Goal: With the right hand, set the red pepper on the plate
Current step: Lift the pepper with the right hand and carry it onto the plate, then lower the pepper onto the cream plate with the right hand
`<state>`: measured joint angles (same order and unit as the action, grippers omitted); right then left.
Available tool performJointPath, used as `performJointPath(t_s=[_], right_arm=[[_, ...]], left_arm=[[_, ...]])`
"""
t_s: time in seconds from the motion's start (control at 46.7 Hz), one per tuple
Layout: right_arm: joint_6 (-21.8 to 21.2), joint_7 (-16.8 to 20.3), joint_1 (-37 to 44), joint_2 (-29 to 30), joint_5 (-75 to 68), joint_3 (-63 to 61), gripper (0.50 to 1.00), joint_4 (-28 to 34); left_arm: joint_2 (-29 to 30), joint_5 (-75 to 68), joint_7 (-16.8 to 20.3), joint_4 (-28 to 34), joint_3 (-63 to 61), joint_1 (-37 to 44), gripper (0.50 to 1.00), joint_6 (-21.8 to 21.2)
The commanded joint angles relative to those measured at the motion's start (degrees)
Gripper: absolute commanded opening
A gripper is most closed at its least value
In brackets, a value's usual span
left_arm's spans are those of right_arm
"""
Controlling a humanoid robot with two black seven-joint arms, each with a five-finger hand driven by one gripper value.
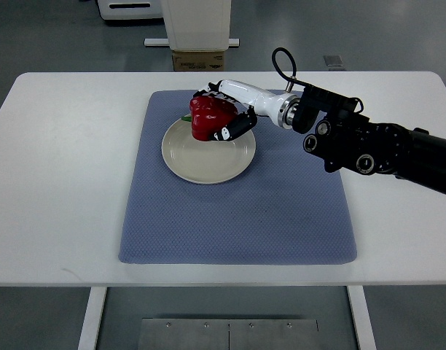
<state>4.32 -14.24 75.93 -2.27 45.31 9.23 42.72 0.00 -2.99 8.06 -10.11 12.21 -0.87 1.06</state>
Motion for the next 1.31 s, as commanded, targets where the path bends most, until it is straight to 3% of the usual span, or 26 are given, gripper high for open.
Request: performJointPath(t_s=[0.0,1.027,1.07,1.134,1.22,1.284], right_arm=[[-0.02,0.35,-0.17,1.65,-0.04,-0.09,0.500,-0.61],[0.69,0.79,-5.88,2.27,-0.04,-0.18,0.508,-2.90],[0.69,0.79,-5.97,2.27,-0.04,-0.26,0.602,-2.90],[0.95,0.79,-6.14,2.27,-0.04,-0.88,0.796,-3.08],[1.21,0.79,-6.23,2.27,-0.04,-1.49,0.880,-3.08],[1.30,0.79,-6.32,2.27,-0.04,-1.67,0.985,-3.08]], left_arm=[[0.00,0.00,0.02,0.00,0.00,-0.01,1.000,-0.01],[0.00,0.00,0.02,0.00,0.00,-0.01,1.000,-0.01],[0.00,0.00,0.02,0.00,0.00,-0.01,1.000,-0.01],[0.00,0.00,-0.07,0.00,0.00,-0.01,1.000,-0.01],[0.00,0.00,-0.07,0.00,0.00,-0.01,1.000,-0.01],[0.00,0.00,-0.07,0.00,0.00,-0.01,1.000,-0.01]])
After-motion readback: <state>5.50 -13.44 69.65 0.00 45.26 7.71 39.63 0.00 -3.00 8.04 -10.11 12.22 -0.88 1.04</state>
